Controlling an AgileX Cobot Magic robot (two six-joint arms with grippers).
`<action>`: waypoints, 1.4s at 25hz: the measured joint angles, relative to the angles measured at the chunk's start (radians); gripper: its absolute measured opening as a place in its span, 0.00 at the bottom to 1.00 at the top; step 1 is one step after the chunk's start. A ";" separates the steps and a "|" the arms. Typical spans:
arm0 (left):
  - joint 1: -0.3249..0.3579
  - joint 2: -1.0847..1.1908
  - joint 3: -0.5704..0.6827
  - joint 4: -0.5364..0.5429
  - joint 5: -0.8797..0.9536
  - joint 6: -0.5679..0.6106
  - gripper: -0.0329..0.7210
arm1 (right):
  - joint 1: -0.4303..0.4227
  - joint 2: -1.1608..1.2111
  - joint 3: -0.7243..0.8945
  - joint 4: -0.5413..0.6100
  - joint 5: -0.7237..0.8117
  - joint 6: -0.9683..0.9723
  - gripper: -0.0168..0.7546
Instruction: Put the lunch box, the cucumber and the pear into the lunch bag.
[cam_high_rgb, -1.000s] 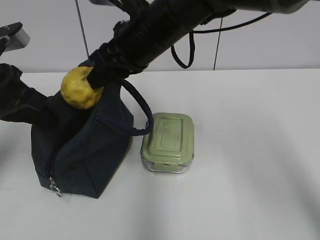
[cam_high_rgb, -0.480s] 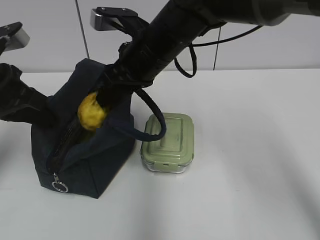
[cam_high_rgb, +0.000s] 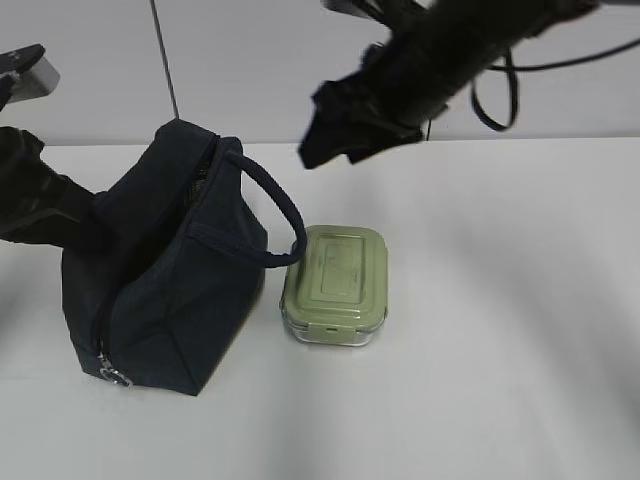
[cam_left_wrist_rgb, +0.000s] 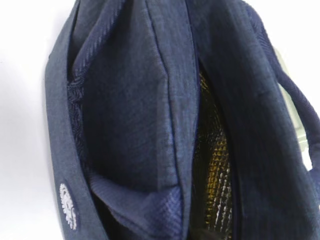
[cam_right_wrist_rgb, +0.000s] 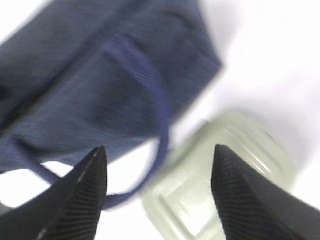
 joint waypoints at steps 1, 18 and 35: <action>0.000 0.000 0.000 0.000 0.000 0.000 0.04 | -0.030 -0.023 0.071 0.034 -0.047 -0.003 0.67; 0.000 0.000 0.000 -0.001 0.004 0.000 0.04 | -0.269 0.167 0.509 0.836 0.018 -0.517 0.72; 0.000 0.000 0.000 -0.002 0.006 0.000 0.04 | -0.243 0.237 0.443 0.856 0.026 -0.586 0.72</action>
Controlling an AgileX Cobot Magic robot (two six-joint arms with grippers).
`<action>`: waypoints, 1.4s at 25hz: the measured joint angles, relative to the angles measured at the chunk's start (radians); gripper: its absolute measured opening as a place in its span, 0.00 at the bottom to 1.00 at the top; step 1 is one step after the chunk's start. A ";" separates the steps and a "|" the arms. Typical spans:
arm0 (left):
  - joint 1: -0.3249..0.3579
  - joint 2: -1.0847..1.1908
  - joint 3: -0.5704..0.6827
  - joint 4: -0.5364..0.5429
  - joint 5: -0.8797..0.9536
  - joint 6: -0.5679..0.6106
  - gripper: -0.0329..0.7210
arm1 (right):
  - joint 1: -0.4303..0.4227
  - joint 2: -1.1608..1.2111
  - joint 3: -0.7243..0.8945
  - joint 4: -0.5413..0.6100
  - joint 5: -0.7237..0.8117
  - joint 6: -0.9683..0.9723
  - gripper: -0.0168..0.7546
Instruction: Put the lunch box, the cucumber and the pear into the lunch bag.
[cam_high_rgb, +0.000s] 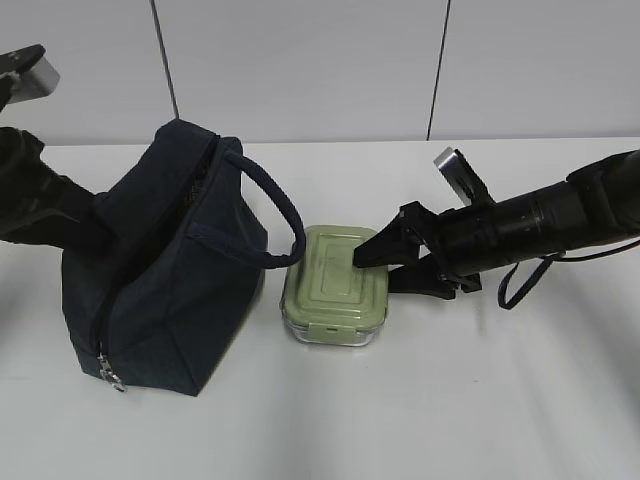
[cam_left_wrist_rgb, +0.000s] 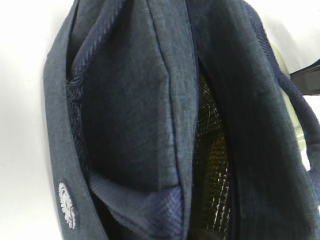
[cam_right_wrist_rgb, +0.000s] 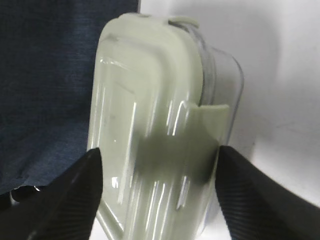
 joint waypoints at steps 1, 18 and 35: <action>0.000 0.000 0.000 0.000 0.000 0.000 0.04 | 0.002 0.000 -0.002 0.000 -0.007 0.001 0.72; 0.000 0.000 0.000 0.000 0.000 0.000 0.04 | 0.005 0.059 -0.007 0.003 0.071 0.002 0.49; 0.000 0.000 0.000 0.000 -0.001 0.000 0.04 | -0.055 -0.293 -0.098 -0.064 0.090 0.085 0.48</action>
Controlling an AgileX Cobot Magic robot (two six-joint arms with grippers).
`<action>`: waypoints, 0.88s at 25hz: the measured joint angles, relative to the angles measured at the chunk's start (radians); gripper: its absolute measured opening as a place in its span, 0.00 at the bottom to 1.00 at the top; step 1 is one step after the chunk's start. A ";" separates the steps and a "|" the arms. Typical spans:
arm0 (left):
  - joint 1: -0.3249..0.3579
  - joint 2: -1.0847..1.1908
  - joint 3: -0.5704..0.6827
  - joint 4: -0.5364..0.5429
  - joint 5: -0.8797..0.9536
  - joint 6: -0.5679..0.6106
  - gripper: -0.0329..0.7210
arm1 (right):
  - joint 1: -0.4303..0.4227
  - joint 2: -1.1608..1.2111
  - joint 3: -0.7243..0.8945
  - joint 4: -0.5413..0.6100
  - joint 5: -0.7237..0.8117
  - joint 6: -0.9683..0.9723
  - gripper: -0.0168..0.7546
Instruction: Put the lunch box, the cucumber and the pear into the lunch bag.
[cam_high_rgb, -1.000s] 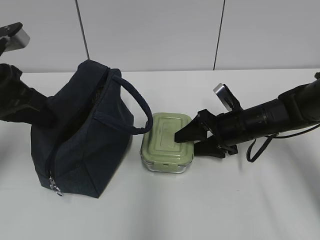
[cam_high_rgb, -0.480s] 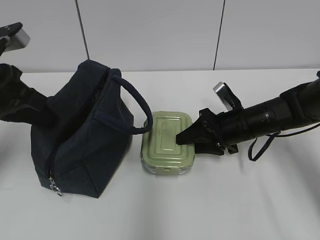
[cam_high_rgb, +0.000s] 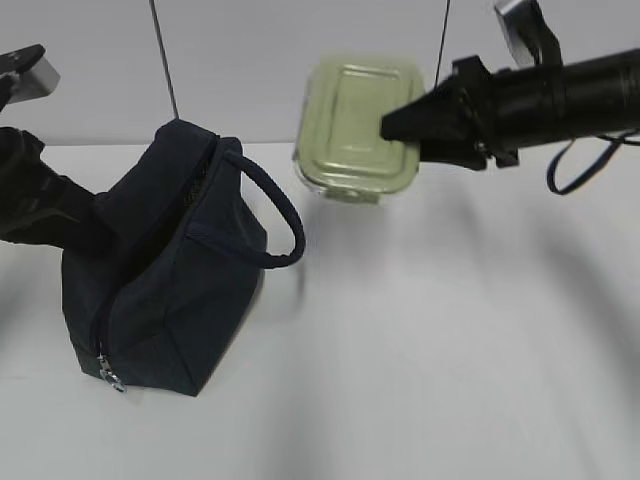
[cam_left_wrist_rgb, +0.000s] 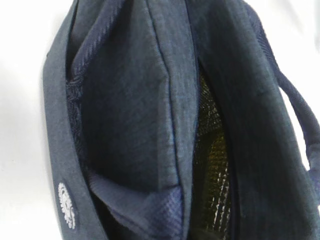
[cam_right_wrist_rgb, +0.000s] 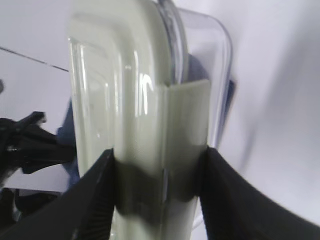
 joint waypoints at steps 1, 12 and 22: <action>0.000 0.000 0.000 0.000 0.000 0.000 0.04 | 0.033 -0.004 -0.031 0.000 0.006 0.017 0.48; 0.000 0.000 0.000 0.000 -0.012 0.000 0.04 | 0.411 0.028 -0.346 -0.175 -0.275 0.149 0.48; -0.001 0.004 0.001 0.000 -0.018 0.000 0.04 | 0.468 0.150 -0.361 -0.496 -0.363 0.284 0.48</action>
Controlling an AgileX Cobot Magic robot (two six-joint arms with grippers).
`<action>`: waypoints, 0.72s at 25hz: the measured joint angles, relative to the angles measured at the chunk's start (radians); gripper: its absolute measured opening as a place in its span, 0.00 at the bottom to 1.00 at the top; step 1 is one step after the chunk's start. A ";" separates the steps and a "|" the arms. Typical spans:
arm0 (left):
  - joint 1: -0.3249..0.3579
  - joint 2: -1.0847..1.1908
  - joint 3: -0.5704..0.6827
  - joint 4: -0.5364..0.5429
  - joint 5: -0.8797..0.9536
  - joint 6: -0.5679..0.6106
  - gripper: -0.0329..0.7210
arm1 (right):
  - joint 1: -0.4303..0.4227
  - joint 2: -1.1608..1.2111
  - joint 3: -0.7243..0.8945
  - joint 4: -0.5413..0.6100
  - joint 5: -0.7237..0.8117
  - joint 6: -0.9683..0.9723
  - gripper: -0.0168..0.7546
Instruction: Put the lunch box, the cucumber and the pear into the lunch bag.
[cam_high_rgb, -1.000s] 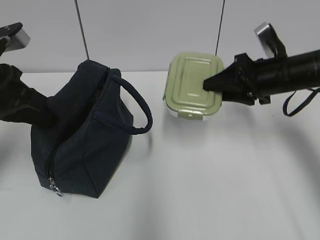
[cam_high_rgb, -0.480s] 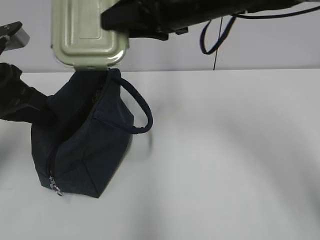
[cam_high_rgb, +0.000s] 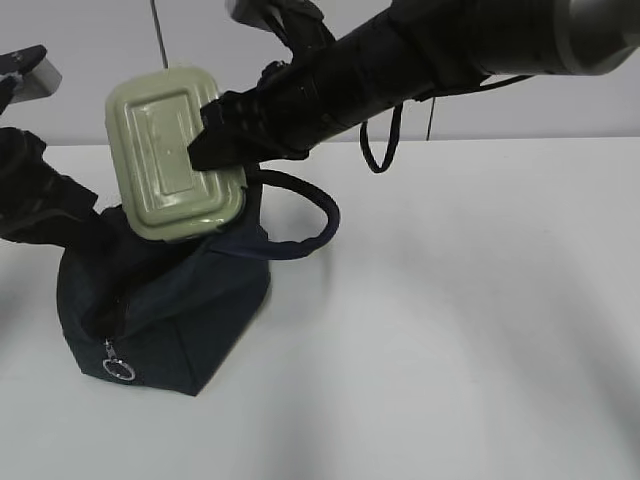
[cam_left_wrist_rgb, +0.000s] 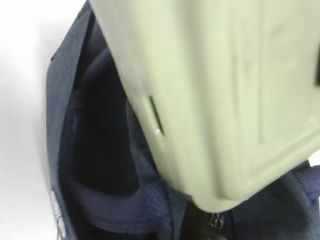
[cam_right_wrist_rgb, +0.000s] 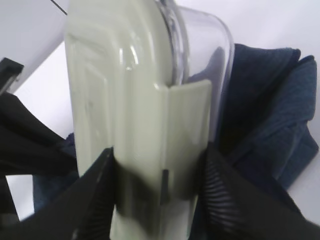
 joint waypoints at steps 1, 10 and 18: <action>-0.001 0.000 0.002 0.000 0.000 0.000 0.04 | 0.002 0.000 -0.002 -0.061 0.010 0.039 0.48; -0.001 0.000 0.003 -0.005 -0.026 0.000 0.04 | 0.004 -0.002 -0.005 -0.464 0.117 0.287 0.48; -0.001 -0.001 0.003 -0.007 -0.021 0.000 0.04 | 0.004 -0.002 -0.007 -0.530 0.280 0.251 0.48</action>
